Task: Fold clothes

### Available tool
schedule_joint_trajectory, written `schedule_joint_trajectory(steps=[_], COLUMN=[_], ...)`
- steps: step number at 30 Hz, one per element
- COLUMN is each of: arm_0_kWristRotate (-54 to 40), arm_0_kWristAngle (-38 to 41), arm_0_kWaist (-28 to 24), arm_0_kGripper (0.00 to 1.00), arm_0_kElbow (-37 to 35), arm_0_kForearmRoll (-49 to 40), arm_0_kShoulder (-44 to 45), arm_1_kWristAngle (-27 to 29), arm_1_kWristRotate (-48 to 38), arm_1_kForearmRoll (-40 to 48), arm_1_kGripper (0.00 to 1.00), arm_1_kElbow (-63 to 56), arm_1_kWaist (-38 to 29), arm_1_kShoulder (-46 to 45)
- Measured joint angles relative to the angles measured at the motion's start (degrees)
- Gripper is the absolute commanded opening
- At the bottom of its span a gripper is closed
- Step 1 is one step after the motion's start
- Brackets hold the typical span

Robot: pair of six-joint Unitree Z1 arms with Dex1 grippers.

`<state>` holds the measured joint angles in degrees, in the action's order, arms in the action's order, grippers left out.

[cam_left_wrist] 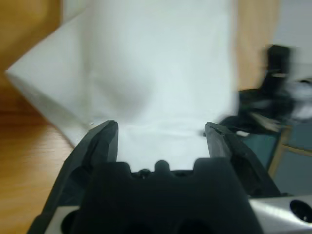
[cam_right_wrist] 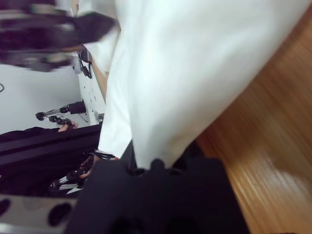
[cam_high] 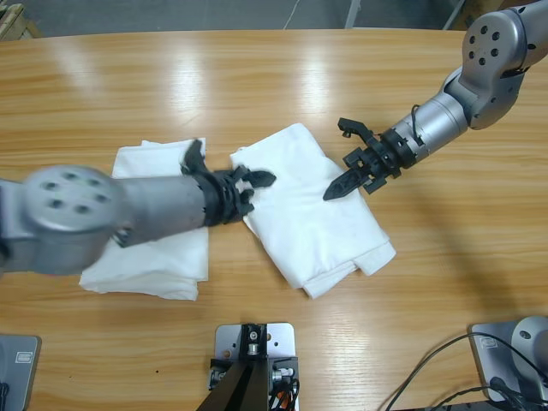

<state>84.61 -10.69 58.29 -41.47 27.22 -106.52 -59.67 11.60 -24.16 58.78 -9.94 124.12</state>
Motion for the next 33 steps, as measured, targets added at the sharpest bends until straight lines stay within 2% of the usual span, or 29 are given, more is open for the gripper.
schedule_joint_trajectory(steps=[2,5,11,16,25,26,27,28,30,31,33], arm_0_kWristRotate=[-0.7,-0.8,3.2,6.2,14.8,15.7,16.3,16.6,16.7,16.7,15.7], arm_0_kWristAngle=[-0.1,-0.1,-0.1,-0.1,-3.0,-3.3,-3.6,-3.9,-4.5,-4.7,-4.8], arm_0_kWaist=[0.9,5.3,13.0,14.1,14.2,14.2,14.2,14.2,14.2,14.2,14.2], arm_0_kGripper=[0.000,0.000,0.000,0.000,0.000,0.051,0.289,0.476,0.785,0.870,0.881], arm_0_kElbow=[-2.6,-8.2,-12.3,-11.7,-2.0,-1.4,-1.1,-0.7,0.2,0.9,2.1], arm_0_kForearmRoll=[-1.6,-3.0,-2.8,-2.9,-2.6,-2.3,-2.0,-1.7,-1.4,-1.4,-1.4], arm_0_kShoulder=[4.5,6.7,-0.5,-6.4,-6.7,-6.7,-6.6,-6.4,-5.5,-4.7,-2.2], arm_1_kWristAngle=[0.0,0.0,0.0,0.0,0.0,0.0,0.0,0.0,0.0,0.0,0.0], arm_1_kWristRotate=[0.0,0.0,0.0,0.0,0.1,0.1,0.1,0.1,0.1,0.1,0.1], arm_1_kForearmRoll=[0.0,0.0,0.0,0.0,0.0,0.0,0.0,0.0,0.0,0.0,0.0], arm_1_kGripper=[0.000,0.000,0.000,0.000,0.000,0.000,0.000,0.000,0.000,0.000,0.000], arm_1_kElbow=[0.0,0.0,0.0,0.0,-0.1,-0.2,-0.3,-0.3,-0.4,-0.4,-0.4], arm_1_kWaist=[0.0,0.0,0.0,0.0,0.0,0.0,0.0,0.0,0.0,0.0,0.0], arm_1_kShoulder=[0.0,0.0,0.0,0.0,0.0,0.0,0.0,0.0,0.0,0.0,0.0])
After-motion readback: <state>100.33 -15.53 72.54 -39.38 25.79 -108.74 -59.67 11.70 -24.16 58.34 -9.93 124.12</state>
